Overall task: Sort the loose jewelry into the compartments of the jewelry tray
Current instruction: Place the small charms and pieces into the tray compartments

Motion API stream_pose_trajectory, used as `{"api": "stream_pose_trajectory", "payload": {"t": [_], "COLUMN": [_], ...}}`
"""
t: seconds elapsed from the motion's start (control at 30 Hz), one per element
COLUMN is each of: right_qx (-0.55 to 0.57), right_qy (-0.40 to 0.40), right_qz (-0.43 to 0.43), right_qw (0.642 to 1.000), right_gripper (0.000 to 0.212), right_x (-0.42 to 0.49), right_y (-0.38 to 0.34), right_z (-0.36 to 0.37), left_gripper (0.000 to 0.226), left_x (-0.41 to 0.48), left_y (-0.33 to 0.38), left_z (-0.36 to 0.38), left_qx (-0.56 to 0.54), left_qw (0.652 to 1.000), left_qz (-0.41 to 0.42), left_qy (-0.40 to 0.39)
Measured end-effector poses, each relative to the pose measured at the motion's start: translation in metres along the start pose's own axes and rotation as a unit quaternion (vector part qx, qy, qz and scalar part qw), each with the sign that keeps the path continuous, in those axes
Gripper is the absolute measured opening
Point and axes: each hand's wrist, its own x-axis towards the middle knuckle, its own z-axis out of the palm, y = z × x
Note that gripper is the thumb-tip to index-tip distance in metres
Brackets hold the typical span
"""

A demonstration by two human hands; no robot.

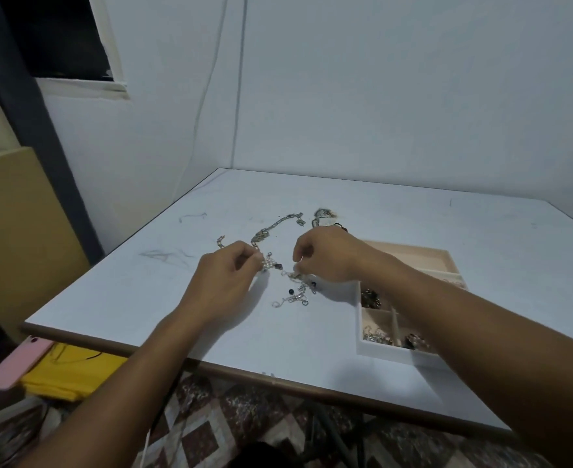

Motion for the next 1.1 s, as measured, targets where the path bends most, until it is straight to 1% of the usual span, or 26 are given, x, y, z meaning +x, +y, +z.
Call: {"api": "stream_pose_trajectory", "payload": {"t": [0.07,0.2,0.27,0.43,0.57,0.67,0.73,0.87,0.97,1.1], "right_qx": [-0.015,-0.029,-0.018,0.004,0.051,0.079,0.088,0.122,0.142,0.138], "right_qy": [-0.012,-0.031,-0.029,-0.021,-0.006,0.002,0.007,0.021,0.037,0.063], "right_qz": [0.008,0.017,0.021,0.022,0.012,0.004,-0.002,0.000,-0.006,-0.017], "right_qw": [1.000,0.999,0.999,1.000,0.999,0.997,0.996,0.992,0.989,0.988], "right_gripper": [0.006,0.024,0.028,0.024,0.019,0.011,0.010,0.016,0.013,0.011], "right_x": [0.007,0.013,0.014,0.013,0.010,0.007,0.004,-0.001,-0.002,-0.003], "right_y": [-0.002,-0.002,-0.001,0.000,-0.001,-0.001,-0.002,-0.007,-0.009,-0.010], "right_z": [0.004,0.009,0.010,0.008,-0.005,-0.013,-0.018,-0.027,-0.031,-0.031], "left_gripper": [0.017,0.021,0.023,0.027,0.032,0.033,0.036,0.050,0.056,0.061], "left_x": [0.002,0.007,0.010,0.015,0.019,0.022,0.022,0.026,0.025,0.021], "left_y": [-0.002,-0.002,0.000,0.011,0.017,0.020,0.023,0.029,0.036,0.044], "left_z": [0.001,0.004,0.006,0.009,0.015,0.023,0.028,0.037,0.042,0.049], "left_qx": [0.005,-0.004,-0.009,-0.031,-0.094,-0.135,-0.164,-0.224,-0.263,-0.339], "left_qw": [1.000,1.000,1.000,0.999,0.996,0.990,0.985,0.971,0.961,0.933], "left_qz": [0.003,0.009,0.009,0.018,-0.004,-0.026,-0.043,-0.082,-0.086,-0.106], "left_qy": [-0.005,-0.009,-0.011,-0.014,0.004,0.013,0.002,-0.020,-0.028,-0.056]}}
